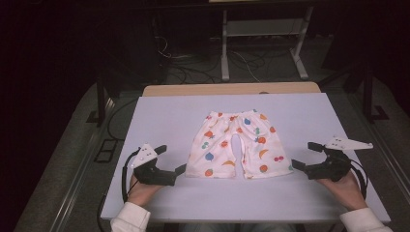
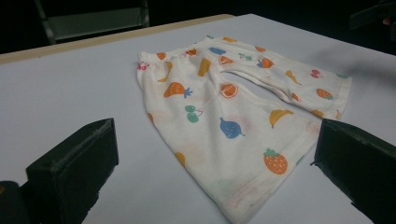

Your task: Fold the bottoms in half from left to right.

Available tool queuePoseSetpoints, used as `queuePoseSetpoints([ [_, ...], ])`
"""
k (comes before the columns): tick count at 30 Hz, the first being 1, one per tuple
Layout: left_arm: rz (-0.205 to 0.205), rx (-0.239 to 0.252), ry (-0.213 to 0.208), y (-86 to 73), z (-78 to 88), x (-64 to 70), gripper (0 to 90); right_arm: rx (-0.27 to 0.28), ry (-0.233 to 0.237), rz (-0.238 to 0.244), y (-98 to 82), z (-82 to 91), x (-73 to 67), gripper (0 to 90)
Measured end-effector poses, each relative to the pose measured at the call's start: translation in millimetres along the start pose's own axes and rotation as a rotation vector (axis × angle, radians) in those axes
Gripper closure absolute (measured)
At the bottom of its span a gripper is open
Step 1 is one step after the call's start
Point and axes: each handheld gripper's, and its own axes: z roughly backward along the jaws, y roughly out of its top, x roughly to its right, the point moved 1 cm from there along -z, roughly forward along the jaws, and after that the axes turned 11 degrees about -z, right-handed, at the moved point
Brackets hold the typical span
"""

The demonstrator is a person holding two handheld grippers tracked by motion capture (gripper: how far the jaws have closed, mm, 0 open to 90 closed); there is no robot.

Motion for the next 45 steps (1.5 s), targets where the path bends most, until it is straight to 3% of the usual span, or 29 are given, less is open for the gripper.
queuePoseSetpoints([
  [28,0.015,0.013,0.006,-0.3,1.1,0.0,0.0,-0.003,-0.003,0.007,0.1,-0.5,-3.0,0.0],
  [45,0.026,0.013,0.015,-1.6,1.9,0.5,0.0,-0.021,0.031,0.042,6.3,-8.5,-18.2,0.0],
])
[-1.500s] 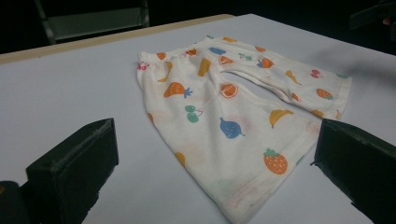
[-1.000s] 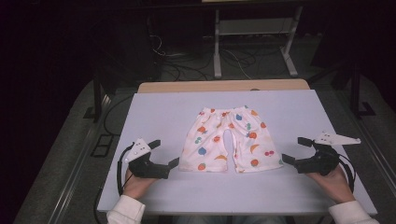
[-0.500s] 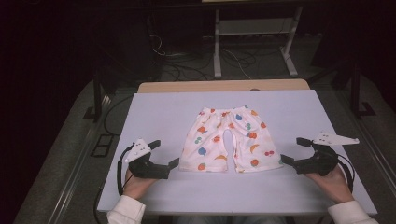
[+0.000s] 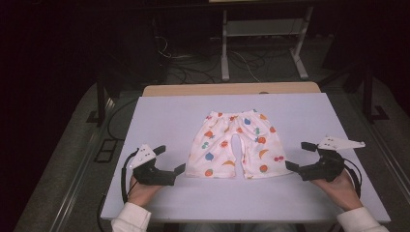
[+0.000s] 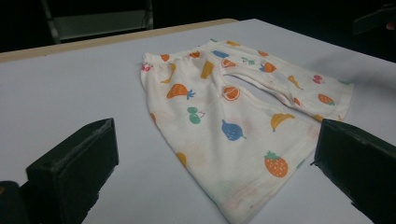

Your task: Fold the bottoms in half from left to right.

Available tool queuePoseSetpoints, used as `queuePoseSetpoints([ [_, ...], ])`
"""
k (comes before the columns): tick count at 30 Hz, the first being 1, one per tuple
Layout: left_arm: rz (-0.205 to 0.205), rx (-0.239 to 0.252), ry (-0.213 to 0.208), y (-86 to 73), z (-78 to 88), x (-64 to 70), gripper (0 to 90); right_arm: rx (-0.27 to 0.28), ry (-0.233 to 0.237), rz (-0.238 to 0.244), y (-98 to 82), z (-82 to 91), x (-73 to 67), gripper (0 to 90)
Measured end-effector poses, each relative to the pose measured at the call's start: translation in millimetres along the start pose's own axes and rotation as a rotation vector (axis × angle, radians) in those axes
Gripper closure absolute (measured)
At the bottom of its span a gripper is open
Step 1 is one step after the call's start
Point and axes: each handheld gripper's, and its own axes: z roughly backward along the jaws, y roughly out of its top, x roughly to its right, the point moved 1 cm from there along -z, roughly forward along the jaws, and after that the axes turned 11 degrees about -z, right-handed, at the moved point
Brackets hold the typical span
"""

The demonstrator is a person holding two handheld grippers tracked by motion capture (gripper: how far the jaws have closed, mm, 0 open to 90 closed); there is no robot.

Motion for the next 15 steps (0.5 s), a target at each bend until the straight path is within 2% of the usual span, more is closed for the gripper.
queuePoseSetpoints([
  [15,0.002,-0.003,0.003,-0.9,-0.8,0.1,0.0,-0.04,0.033,0.038,11.4,-15.0,-12.6,0.0],
])
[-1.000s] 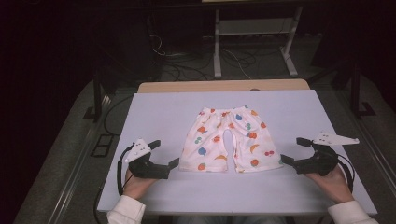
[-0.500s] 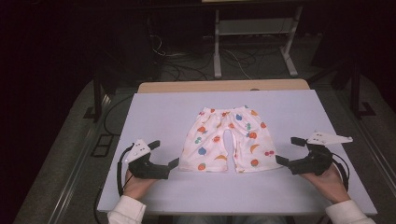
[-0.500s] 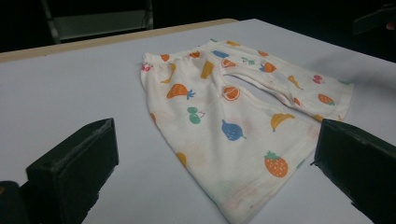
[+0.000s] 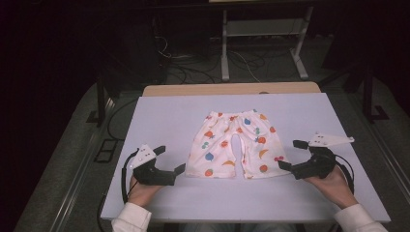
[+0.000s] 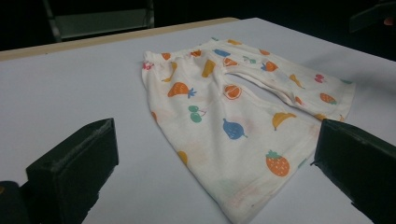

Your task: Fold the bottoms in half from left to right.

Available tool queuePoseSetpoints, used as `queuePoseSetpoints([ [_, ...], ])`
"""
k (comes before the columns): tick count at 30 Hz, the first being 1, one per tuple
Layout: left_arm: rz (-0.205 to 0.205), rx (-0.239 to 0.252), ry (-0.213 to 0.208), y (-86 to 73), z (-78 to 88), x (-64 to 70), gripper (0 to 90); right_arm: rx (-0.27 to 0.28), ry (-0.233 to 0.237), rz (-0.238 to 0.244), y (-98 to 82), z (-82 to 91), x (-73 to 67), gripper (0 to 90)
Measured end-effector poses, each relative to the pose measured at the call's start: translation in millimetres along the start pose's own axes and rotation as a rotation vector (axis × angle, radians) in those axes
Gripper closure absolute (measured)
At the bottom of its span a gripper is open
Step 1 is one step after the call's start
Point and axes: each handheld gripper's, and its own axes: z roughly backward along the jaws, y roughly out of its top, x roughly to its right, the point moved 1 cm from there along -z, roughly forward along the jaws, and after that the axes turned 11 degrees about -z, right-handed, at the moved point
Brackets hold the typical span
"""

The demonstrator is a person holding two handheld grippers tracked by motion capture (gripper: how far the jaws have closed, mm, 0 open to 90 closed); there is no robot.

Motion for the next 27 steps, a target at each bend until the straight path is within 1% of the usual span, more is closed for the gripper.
queuePoseSetpoints([
  [3,-0.001,-0.001,0.001,-0.1,0.0,-0.1,0.0,-0.004,0.005,0.002,3.5,-2.3,-2.2,0.0],
  [9,0.005,0.001,0.008,0.0,0.2,-0.7,0.0,0.001,0.037,-0.001,14.2,-5.6,-6.8,0.0],
  [14,0.0,-0.001,0.006,0.1,-0.2,-0.1,0.0,-0.011,0.047,0.004,21.2,-11.6,-9.5,0.0],
  [17,0.0,0.0,0.005,0.1,-0.2,-0.1,0.0,-0.022,0.063,0.004,24.9,-16.4,-12.1,0.0],
  [27,0.002,0.0,0.003,0.1,-0.3,0.0,0.0,-0.036,0.071,0.022,36.7,-31.1,-18.9,0.0],
])
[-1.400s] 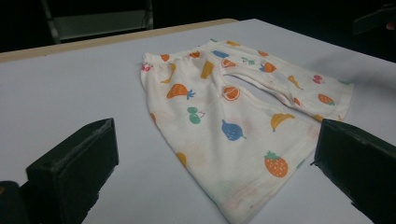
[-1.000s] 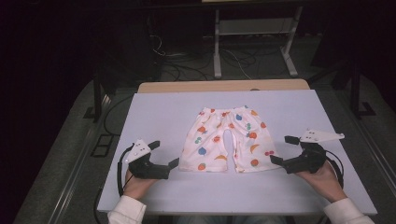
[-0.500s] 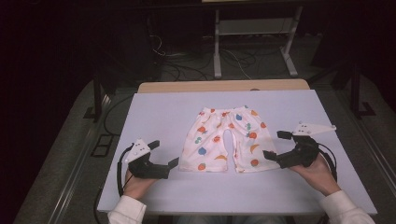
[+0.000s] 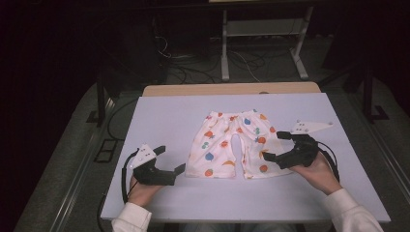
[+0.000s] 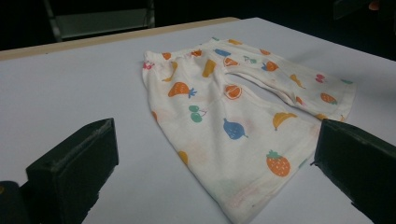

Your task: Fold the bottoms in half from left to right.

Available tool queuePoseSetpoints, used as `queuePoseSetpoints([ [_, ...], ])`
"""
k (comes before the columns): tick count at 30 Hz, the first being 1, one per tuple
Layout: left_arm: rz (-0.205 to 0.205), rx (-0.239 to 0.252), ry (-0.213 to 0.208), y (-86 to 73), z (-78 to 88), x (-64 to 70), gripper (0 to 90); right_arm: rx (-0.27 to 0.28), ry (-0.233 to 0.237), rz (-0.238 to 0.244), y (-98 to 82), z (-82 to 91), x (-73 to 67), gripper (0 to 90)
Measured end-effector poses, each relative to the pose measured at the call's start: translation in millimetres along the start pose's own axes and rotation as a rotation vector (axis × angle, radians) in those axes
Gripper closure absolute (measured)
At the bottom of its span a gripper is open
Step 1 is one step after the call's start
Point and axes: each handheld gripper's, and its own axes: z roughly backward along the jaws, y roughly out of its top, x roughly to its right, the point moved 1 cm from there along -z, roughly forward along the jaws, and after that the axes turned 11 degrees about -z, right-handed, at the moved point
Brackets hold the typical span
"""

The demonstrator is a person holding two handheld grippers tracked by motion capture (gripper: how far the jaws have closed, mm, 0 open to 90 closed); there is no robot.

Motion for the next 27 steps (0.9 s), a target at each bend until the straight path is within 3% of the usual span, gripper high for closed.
queuePoseSetpoints([
  [27,0.0,0.0,-0.001,-0.1,-0.4,-0.2,0.0,0.001,0.011,0.018,28.5,-27.1,-1.7,0.0],
])
